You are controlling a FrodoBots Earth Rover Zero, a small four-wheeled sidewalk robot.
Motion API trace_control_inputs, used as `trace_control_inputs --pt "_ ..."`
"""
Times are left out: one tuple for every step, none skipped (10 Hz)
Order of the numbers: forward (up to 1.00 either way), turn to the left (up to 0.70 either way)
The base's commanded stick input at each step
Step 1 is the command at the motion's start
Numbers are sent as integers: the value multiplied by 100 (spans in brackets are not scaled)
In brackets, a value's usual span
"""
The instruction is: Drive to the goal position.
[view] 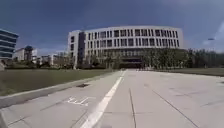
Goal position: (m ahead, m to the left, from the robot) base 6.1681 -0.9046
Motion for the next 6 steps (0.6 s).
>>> trace_control_inputs --pt "70 -1" --pt "70 -1" --pt "70 -1" --pt "70 -1" --pt "70 -1" --pt "70 -1"
